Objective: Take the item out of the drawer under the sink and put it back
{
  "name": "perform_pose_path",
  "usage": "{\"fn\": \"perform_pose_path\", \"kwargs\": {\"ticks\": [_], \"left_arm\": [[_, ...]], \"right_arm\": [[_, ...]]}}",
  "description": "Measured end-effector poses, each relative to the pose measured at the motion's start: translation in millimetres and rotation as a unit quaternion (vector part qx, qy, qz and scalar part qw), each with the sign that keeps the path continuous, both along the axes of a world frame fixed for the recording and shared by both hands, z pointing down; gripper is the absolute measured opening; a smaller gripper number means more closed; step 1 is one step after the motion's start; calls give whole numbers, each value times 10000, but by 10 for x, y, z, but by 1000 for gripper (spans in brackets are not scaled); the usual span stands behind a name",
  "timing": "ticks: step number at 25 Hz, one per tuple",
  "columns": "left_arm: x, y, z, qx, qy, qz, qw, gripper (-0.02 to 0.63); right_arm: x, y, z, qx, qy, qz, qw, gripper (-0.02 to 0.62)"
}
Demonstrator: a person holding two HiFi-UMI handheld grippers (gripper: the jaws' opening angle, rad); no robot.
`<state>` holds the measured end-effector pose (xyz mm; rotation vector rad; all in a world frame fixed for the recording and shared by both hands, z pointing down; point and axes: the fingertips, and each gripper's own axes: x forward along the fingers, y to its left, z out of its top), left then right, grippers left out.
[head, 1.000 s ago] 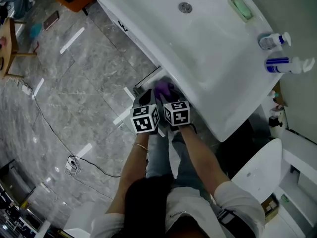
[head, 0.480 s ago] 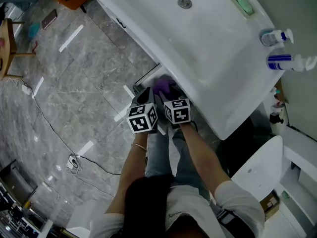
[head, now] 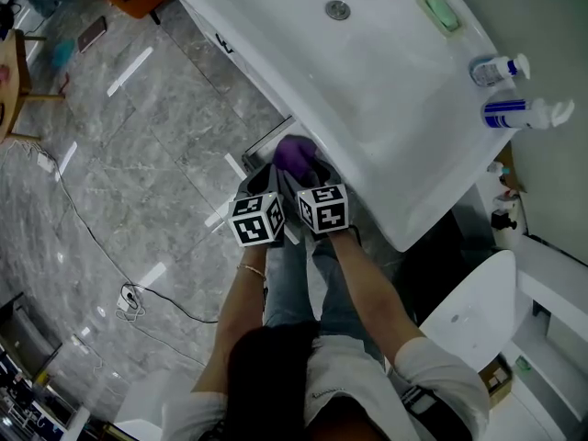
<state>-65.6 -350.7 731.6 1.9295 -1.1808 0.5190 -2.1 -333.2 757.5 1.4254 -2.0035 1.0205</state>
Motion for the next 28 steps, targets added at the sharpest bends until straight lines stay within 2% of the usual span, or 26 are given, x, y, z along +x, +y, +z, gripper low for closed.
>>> {"fn": "perform_pose_path", "kwargs": {"ticks": [6,10,21,28], "left_arm": [[-116,120,-316,209,91,-272,9994,5],[-129,280,-510,275,191,-295,9990,5],[-85,404,-1347,903,348,-421,9944,5],[-56,526,-1763,1287,334,-428,9902,5]], "right_arm": [[-82,142,-575,440,-566,163,9973,276],[-170,288,-850,564,-595,-107,9966,276],[-57,361,-1676,1255,-76,-573,9904,271],[-2,428,-2047,1516,-23,-567,9868,218]]}}
